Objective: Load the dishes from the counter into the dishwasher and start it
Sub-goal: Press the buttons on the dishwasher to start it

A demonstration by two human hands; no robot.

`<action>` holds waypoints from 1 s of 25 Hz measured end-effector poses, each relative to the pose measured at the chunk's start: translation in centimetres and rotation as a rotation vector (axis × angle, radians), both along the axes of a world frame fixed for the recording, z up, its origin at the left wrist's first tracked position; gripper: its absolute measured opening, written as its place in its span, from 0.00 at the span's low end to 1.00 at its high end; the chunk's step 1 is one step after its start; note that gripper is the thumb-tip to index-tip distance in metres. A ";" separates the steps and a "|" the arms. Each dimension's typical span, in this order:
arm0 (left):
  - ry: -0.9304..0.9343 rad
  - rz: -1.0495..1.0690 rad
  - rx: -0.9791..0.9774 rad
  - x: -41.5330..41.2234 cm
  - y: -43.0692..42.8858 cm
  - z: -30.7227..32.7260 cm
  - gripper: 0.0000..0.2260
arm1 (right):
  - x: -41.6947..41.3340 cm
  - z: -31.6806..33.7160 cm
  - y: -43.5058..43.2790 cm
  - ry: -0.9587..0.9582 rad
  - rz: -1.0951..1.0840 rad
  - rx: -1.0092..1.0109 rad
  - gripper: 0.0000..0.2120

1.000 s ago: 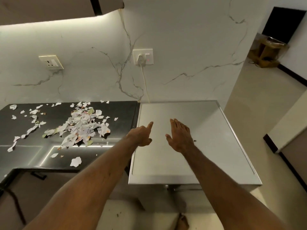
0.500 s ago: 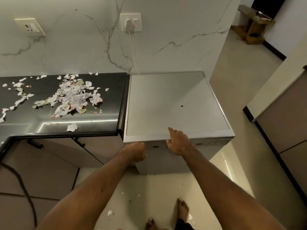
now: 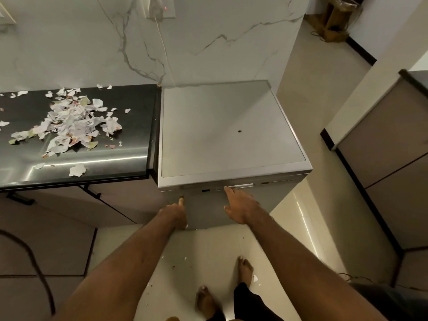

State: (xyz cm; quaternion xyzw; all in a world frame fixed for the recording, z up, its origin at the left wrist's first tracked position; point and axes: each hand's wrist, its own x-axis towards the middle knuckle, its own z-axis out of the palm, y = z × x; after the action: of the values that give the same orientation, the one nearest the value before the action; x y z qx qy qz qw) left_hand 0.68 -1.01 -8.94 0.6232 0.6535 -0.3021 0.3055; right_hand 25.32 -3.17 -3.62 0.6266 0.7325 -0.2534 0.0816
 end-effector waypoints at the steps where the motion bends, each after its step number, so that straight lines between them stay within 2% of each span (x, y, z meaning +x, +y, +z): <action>1: 0.016 0.000 0.004 0.2 0.0 -0.3 0.52 | 0.3 -0.1 -0.2 -0.014 0.006 0.000 0.35; 8: 0.022 0.041 0.084 0.0 0.0 -1.5 0.46 | 1.9 0.3 -0.1 -0.052 0.010 0.005 0.35; 16: 0.042 0.046 0.058 -0.2 0.4 -2.0 0.36 | 1.5 0.2 0.5 -0.043 0.034 0.015 0.34; 22: 0.058 0.060 0.137 0.5 -0.3 -2.5 0.43 | 1.4 0.1 0.6 -0.046 0.035 0.015 0.34; 25: 0.032 0.120 0.176 1.0 -0.6 -3.1 0.44 | 1.4 0.0 0.7 -0.048 0.035 0.007 0.33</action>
State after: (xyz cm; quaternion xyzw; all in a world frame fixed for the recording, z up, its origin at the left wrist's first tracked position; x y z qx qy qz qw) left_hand 1.63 -1.62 -12.01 0.6025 0.7185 -0.2345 0.2565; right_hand 26.68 -2.47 -3.62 0.6198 0.7421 -0.2341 0.1013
